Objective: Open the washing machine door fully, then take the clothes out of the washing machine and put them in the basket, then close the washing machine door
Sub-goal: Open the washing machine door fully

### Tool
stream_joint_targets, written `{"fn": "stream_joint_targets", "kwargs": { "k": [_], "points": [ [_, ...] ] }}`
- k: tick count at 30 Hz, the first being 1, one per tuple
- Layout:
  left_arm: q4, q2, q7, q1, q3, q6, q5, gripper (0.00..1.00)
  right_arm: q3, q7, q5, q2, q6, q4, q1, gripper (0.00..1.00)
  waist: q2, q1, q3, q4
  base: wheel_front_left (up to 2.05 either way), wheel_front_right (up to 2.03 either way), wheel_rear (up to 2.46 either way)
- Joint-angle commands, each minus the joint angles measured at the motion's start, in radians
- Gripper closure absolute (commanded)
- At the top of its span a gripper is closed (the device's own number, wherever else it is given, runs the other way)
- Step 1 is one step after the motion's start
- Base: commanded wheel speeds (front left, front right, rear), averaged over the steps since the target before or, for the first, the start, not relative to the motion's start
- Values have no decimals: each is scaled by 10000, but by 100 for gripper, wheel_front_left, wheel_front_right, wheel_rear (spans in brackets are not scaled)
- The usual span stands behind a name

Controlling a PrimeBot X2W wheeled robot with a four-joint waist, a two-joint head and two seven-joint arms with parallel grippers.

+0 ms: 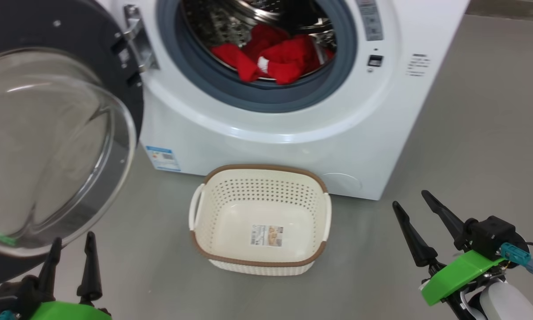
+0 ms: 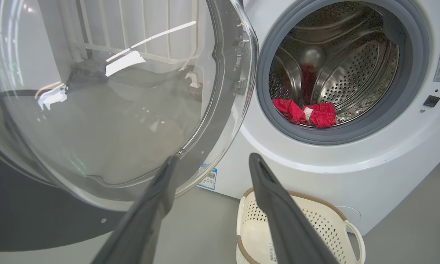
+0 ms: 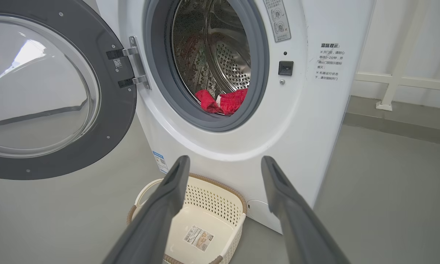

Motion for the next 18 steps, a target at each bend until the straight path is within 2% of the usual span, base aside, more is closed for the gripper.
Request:
{"fn": "stream_joint_targets", "kwargs": {
  "k": [1,9,18],
  "points": [
    [-276,372,-80,-46,285,-30,-53,0,114,-120,-55,-71,16,-264,92,0,0,0,-31,-380,0,0,0],
    [-578,625,-80,231,-246,-30,-294,0,-205,-120,-117,10,16,-401,331,0,0,0,-66,-1228,0,0,0],
    [-859,641,-80,591,-355,-30,-435,0,-478,-120,-163,37,16,-525,510,0,0,0,-114,-1974,0,0,0]
  ]
}}
